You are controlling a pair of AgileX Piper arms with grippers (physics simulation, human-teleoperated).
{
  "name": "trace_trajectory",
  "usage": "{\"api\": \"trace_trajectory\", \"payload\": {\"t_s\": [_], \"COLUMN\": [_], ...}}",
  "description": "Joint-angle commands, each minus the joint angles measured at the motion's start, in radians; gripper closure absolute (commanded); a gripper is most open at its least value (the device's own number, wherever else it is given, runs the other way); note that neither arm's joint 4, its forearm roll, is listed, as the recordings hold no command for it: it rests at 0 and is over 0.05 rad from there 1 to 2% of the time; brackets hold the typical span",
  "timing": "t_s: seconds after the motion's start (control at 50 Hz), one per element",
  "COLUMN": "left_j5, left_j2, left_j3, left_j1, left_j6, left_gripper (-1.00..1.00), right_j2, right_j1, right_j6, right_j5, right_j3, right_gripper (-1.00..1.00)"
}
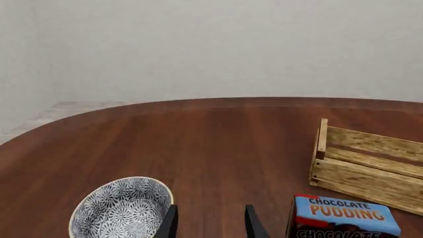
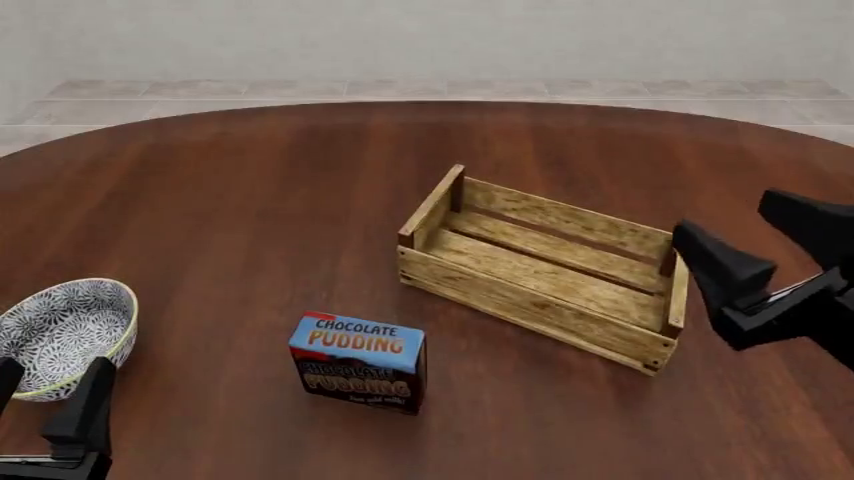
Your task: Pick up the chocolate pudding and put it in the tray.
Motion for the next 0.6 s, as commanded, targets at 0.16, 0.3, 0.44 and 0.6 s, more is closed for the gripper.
{"api": "trace_trajectory", "payload": {"t_s": [0.16,0.3,0.44,0.6], "left_j5": [0.000,0.000,0.000,0.000], "left_j2": [0.000,0.000,0.000,0.000], "left_j3": [0.000,0.000,0.000,0.000], "left_j1": [0.000,0.000,0.000,0.000], "left_j6": [0.000,0.000,0.000,0.000], "left_gripper": [-1.00,-1.00,-1.00,-1.00], "right_j2": [0.311,0.400,0.503,0.614], "right_j1": [0.201,0.261,0.326,0.373], "right_j6": [-0.052,-0.074,-0.094,-0.085], "right_j5": [0.069,0.100,0.119,0.144], "right_j3": [-0.291,-0.386,-0.456,-0.533], "right_gripper": [-1.00,-1.00,-1.00,-1.00]}}
